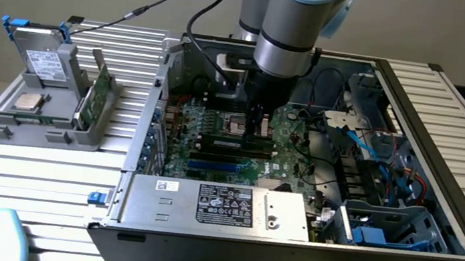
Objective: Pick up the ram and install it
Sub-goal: 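Insert the ram into the slot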
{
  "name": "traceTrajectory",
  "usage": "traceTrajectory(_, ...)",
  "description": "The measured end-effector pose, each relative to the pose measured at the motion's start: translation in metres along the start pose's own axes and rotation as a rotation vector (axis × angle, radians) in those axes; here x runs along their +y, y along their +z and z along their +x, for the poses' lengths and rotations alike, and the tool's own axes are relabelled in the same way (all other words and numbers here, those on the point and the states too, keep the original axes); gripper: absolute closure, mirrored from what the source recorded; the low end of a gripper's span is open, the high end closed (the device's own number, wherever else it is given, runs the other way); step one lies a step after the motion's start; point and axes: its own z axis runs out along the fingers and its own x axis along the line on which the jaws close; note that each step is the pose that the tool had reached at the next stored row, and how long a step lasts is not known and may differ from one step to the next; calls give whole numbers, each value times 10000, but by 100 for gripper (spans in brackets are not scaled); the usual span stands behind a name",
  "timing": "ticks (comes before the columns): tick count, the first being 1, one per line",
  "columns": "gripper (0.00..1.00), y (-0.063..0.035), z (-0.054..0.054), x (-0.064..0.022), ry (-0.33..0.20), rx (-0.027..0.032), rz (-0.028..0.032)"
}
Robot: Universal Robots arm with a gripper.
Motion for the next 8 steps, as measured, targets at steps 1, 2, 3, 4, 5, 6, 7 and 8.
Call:
traceTrajectory(1,86,1,-3,-1,3,-2,1)
traceTrajectory(2,86,1,-5,-2,4,-1,0)
traceTrajectory(3,86,1,-8,-2,7,0,0)
traceTrajectory(4,86,1,-10,-2,9,0,0)
traceTrajectory(5,86,1,-10,-1,9,0,-1)
traceTrajectory(6,86,2,-11,-1,9,2,-1)
traceTrajectory(7,86,3,-11,-2,9,1,-1)
traceTrajectory(8,86,5,-11,-2,9,1,-1)
